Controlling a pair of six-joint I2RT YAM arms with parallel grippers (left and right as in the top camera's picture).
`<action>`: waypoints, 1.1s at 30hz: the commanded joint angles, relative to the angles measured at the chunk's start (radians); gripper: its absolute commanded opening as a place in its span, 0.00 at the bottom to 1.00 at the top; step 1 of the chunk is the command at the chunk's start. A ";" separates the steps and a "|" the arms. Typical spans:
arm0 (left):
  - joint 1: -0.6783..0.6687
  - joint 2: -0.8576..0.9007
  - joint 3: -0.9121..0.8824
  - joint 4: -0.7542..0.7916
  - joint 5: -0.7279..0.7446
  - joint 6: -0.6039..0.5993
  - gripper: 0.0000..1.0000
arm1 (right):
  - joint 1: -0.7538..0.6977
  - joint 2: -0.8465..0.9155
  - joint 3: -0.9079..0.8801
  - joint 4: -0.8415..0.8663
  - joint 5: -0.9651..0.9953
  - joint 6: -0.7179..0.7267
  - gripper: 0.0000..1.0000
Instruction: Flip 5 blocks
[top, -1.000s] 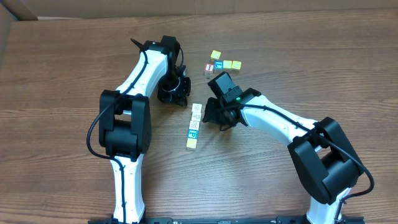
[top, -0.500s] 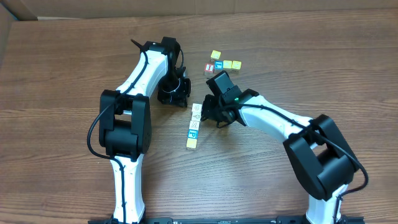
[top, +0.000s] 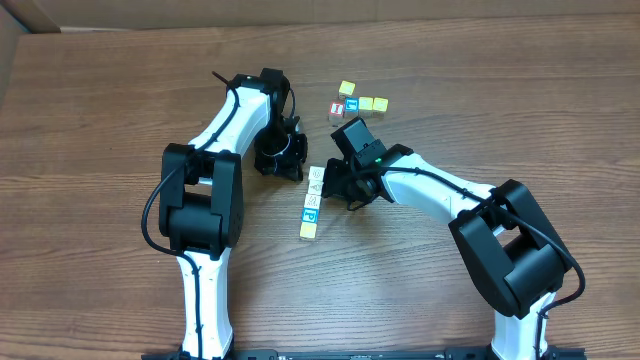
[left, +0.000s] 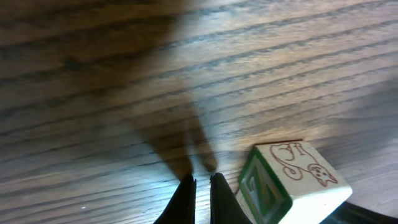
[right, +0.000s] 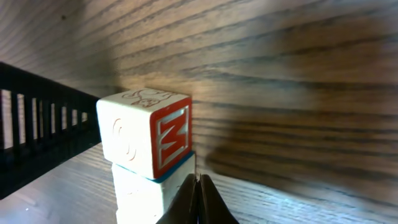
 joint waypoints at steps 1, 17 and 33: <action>-0.007 0.006 -0.030 0.002 0.048 -0.013 0.04 | -0.002 -0.002 0.000 0.003 -0.031 -0.007 0.04; -0.006 0.006 -0.030 -0.013 0.014 -0.002 0.04 | -0.003 -0.002 0.000 0.022 -0.029 -0.007 0.04; -0.001 0.006 -0.029 -0.139 -0.018 -0.002 0.04 | -0.013 -0.002 0.046 -0.183 -0.082 -0.008 0.04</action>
